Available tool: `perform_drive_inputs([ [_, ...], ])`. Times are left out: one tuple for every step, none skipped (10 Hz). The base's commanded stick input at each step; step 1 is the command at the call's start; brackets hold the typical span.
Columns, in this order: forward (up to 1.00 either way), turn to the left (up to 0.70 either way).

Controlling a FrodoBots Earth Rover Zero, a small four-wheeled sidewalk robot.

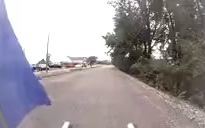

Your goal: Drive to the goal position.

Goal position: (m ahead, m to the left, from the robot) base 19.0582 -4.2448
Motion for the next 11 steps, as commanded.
perform_drive_inputs([
  [0.6,0.0],
  [0.6,0.0],
  [0.6,0.0],
  [0.6,0.0],
  [0.6,0.0],
  [0.6,0.0],
  [0.6,0.0],
  [0.6,0.0],
  [0.6,0.0],
  [0.6,0.0],
  [0.6,-0.01],
])
